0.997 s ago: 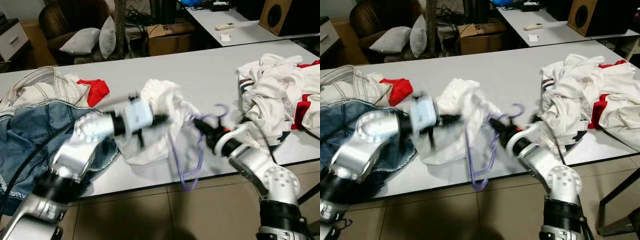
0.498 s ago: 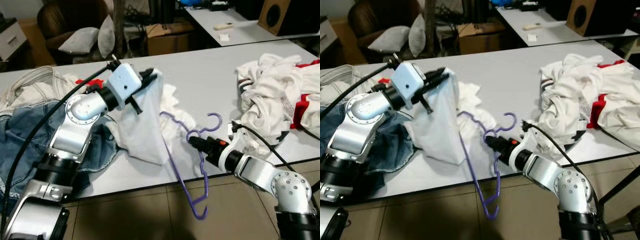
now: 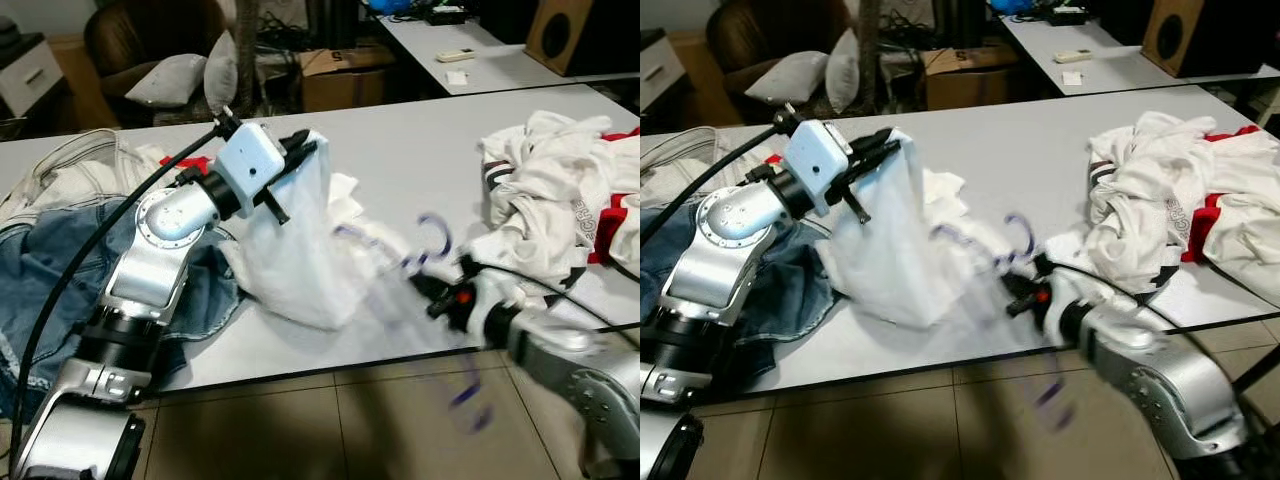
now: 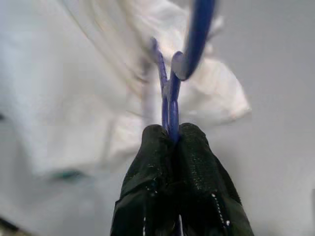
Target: Hang hanger
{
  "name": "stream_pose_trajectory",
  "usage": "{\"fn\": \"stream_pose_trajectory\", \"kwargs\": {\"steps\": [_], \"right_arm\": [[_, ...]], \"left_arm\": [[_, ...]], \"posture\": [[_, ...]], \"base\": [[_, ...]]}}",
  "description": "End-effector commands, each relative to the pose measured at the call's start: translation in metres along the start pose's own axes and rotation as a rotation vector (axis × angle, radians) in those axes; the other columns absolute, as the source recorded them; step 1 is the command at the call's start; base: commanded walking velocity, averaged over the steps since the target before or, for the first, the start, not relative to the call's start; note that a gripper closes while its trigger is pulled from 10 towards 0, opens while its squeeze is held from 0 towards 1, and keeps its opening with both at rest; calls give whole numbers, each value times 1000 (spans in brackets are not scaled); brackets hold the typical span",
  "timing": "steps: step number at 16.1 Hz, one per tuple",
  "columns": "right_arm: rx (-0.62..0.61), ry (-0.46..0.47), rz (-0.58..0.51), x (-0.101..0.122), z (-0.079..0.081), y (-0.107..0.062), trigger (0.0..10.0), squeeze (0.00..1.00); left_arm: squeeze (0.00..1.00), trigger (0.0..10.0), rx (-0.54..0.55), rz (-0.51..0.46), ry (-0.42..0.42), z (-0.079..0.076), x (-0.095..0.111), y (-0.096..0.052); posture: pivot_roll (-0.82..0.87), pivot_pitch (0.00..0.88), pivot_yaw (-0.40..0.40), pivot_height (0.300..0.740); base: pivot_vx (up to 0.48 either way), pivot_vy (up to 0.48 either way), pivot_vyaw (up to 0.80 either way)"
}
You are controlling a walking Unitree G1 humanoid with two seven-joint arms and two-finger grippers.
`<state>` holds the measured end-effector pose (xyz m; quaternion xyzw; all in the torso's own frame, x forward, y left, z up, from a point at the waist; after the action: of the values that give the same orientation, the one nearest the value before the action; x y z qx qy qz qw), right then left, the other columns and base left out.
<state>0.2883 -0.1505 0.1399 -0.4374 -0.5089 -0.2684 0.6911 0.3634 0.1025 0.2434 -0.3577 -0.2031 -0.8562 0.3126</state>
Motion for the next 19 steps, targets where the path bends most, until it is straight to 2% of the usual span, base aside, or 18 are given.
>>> {"fn": "stream_pose_trajectory", "kwargs": {"steps": [1,2,4,6,7,8,9,14,17,19], "right_arm": [[9,-11,-80,13,-1,-8,10000,0],[38,-38,-88,17,1,-15,10000,0],[140,-31,-36,8,9,-25,10000,0],[161,114,-84,9,6,-27,10000,0],[154,246,-159,16,2,-27,10000,0],[142,341,-153,11,-3,-26,10000,0],[135,356,-98,-1,-4,-25,10000,0],[196,500,-46,-14,4,-25,10000,0],[236,557,-3,-23,16,-21,10000,0],[231,685,-54,-22,12,-17,10000,0]], "left_arm": [[0,0,-20,2,16,1,2,-4],[0,0,-23,12,17,0,-1,-7],[0,0,-30,14,12,-2,-1,-9],[0,0,-97,-9,5,-14,2,-10],[0,0,-139,-14,19,-22,2,-12],[0,0,-126,-30,17,-22,5,-12],[0,0,-102,-43,19,-19,8,-11],[0,0,-93,-74,29,-16,15,-10],[0,0,-77,-75,9,-15,17,-4],[0,0,-95,-117,-11,-18,23,-3]], "posture": [[17,0,79,740],[16,0,82,740],[15,0,83,740],[13,0,81,740],[13,0,81,740],[13,0,81,740],[13,0,81,740],[17,0,73,740],[20,0,68,740],[18,0,71,740]], "base": [[0,0,0],[0,0,0],[0,0,0],[0,0,0],[0,0,0],[0,0,0],[0,0,0],[0,0,0],[0,0,0],[0,0,0]]}}
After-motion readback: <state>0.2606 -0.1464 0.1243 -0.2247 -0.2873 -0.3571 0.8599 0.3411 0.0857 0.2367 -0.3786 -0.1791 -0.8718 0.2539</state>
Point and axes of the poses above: a point about 5 cm out from each wrist's last joint towards the gripper, its own y axis pointing out of the wrist towards the gripper, its own x axis along the axis of the wrist's last joint, z = x × y, the point moved 4 cm from there along y, pointing out of the wrist towards the gripper, and after that the axes turned 3 degrees about y, right-handed, at the moved point
